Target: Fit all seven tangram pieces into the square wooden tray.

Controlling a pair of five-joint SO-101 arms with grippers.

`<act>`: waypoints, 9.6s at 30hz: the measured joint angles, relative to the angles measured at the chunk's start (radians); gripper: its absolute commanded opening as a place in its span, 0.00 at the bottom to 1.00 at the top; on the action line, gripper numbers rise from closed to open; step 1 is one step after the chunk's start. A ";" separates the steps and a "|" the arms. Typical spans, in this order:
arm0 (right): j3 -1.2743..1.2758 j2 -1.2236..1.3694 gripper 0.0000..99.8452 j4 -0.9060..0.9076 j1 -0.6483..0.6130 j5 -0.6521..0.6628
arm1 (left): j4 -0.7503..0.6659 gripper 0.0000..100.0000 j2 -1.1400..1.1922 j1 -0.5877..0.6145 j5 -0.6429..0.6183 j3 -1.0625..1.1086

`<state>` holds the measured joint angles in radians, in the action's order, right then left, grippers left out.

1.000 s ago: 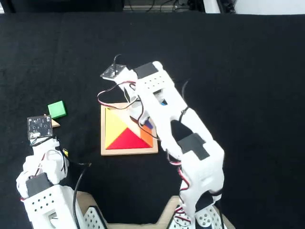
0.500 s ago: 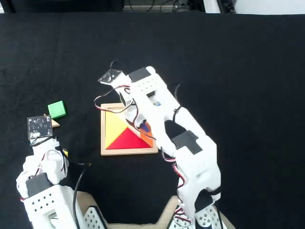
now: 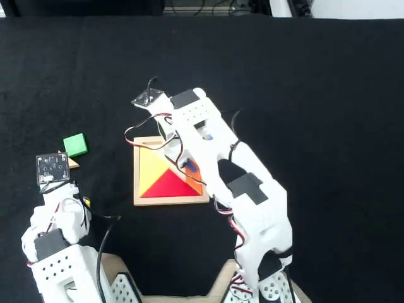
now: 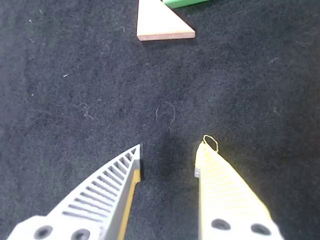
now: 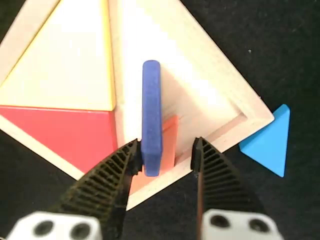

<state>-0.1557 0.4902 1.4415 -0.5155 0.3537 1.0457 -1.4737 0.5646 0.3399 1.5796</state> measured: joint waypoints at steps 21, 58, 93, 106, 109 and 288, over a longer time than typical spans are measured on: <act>-0.034 0.005 0.17 -0.048 0.032 0.057 | 0.000 0.18 0.000 0.000 0.000 0.000; -0.144 0.087 0.17 -0.005 -0.063 0.064 | 0.000 0.18 0.000 0.000 0.000 0.000; -0.480 0.242 0.17 0.203 -0.066 0.025 | 0.000 0.18 0.000 0.000 0.000 0.000; -0.442 0.242 0.23 0.262 -0.066 -0.184 | 0.000 0.18 0.000 0.000 0.000 0.000; -0.400 0.242 0.27 0.229 -0.066 -0.189 | 0.000 0.18 0.000 0.000 0.000 0.000; -0.657 0.347 0.07 0.242 0.063 0.141 | 0.000 0.18 0.000 0.000 0.000 0.000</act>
<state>-0.8124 0.8370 1.6840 -0.4526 0.4948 1.0457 -1.4737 0.5646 0.3399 1.5796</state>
